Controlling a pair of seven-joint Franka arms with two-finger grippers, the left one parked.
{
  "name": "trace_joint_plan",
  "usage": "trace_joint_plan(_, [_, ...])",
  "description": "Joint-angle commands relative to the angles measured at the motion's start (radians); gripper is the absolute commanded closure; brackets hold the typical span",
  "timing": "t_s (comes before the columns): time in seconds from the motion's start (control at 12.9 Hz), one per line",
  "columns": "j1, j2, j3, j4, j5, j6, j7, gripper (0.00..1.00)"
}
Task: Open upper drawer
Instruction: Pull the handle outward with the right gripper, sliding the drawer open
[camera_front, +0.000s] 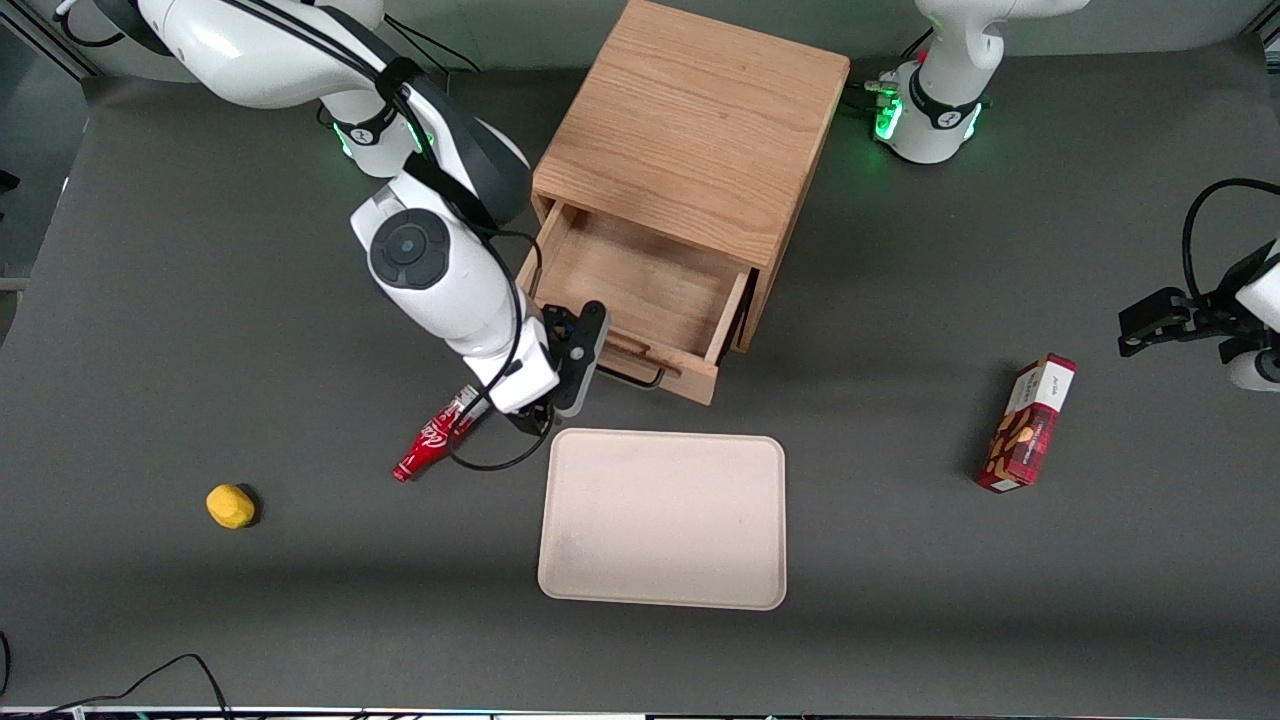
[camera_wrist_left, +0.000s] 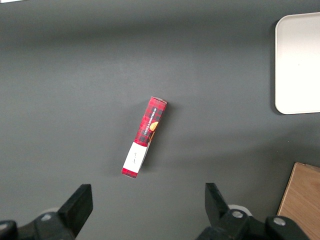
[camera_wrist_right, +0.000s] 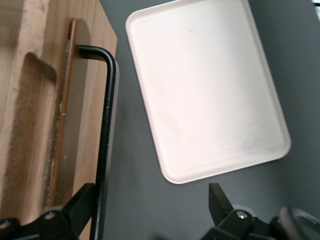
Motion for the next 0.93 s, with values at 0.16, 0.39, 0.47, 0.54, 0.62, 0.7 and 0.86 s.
trace_joint_plan(0.16, [0.035, 0.052, -0.085, 0.081, -0.017, 0.075, -0.095, 0.00])
trace_joint_plan(0.39, [0.032, 0.054, -0.113, 0.092, -0.014, 0.106, -0.102, 0.00])
trace_joint_plan(0.47, [0.031, 0.054, -0.115, 0.099, -0.013, 0.106, -0.100, 0.00])
trace_joint_plan(0.54, [0.029, 0.054, -0.125, 0.109, -0.013, 0.108, -0.100, 0.00])
trace_joint_plan(0.62, [0.031, 0.054, -0.132, 0.121, -0.011, 0.107, -0.100, 0.00])
trace_joint_plan(0.7, [0.031, 0.054, -0.133, 0.126, -0.011, 0.108, -0.100, 0.00])
trace_joint_plan(0.86, [0.020, 0.055, -0.136, 0.124, -0.010, 0.140, -0.097, 0.00])
